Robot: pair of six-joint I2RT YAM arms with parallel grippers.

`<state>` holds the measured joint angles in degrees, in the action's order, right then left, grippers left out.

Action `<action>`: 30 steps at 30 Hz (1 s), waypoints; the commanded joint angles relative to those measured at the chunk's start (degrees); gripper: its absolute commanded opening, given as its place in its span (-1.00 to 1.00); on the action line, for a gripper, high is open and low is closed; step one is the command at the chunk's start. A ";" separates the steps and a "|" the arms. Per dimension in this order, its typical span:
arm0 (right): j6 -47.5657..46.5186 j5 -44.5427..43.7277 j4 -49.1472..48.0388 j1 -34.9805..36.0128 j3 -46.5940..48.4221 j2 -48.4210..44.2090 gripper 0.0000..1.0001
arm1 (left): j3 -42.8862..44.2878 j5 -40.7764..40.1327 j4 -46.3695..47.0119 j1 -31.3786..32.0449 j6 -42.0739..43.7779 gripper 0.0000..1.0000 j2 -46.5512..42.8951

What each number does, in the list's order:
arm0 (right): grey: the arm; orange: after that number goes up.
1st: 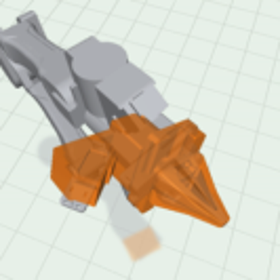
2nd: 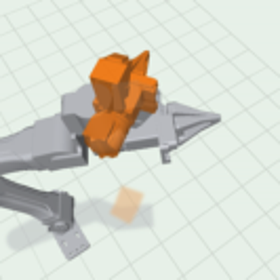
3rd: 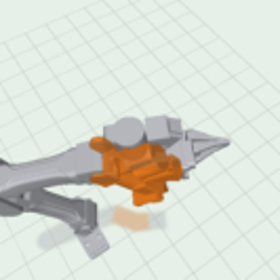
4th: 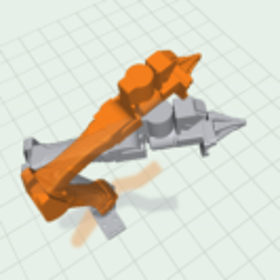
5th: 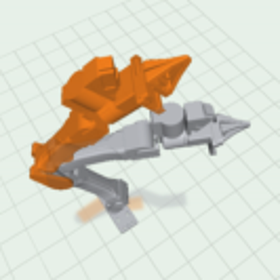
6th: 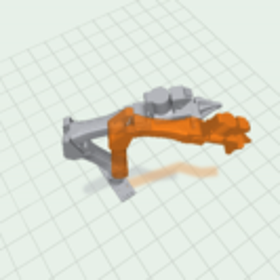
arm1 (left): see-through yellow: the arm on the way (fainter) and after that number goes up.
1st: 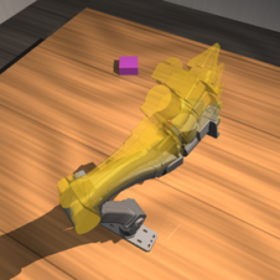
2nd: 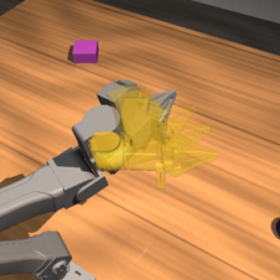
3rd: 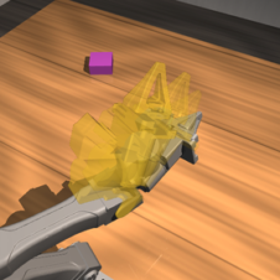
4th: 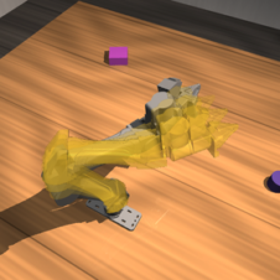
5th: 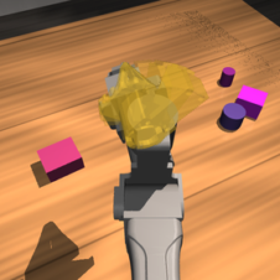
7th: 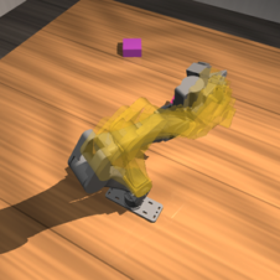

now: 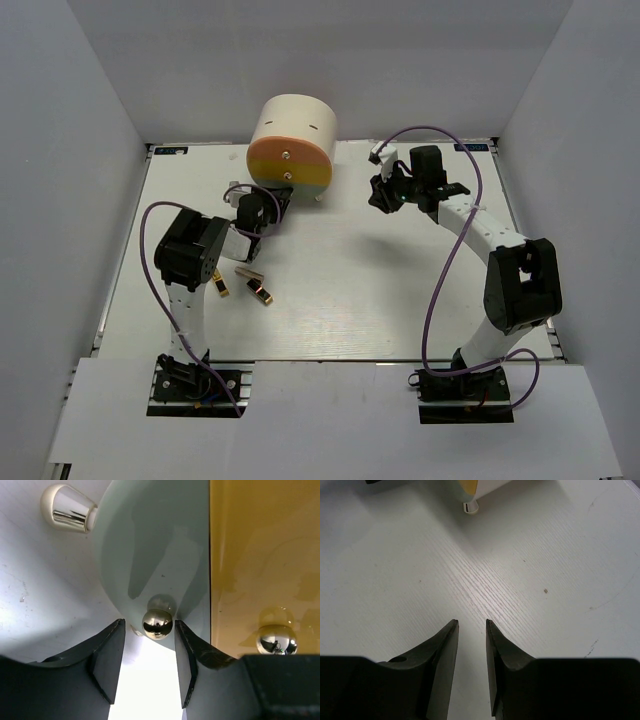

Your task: Organize the makeup

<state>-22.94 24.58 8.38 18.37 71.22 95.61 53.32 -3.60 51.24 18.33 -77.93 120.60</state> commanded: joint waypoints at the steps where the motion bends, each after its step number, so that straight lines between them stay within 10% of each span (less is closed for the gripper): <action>1: -0.35 0.56 -1.79 -0.18 0.41 -1.83 -0.31 | 1.52 -0.71 -0.36 -0.49 0.76 0.08 -0.36; 20: -0.70 0.56 -1.61 -0.26 0.41 -2.10 -0.31 | -0.57 0.78 3.24 -0.49 1.12 -0.82 0.26; 30: -0.62 1.70 -1.44 -0.18 0.41 -2.01 -0.31 | -12.53 3.33 8.78 0.13 1.03 -0.81 -6.07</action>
<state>-23.11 24.67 8.40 18.39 71.22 95.61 43.75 -2.09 60.64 18.22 -77.58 117.58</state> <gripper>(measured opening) 0.343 0.366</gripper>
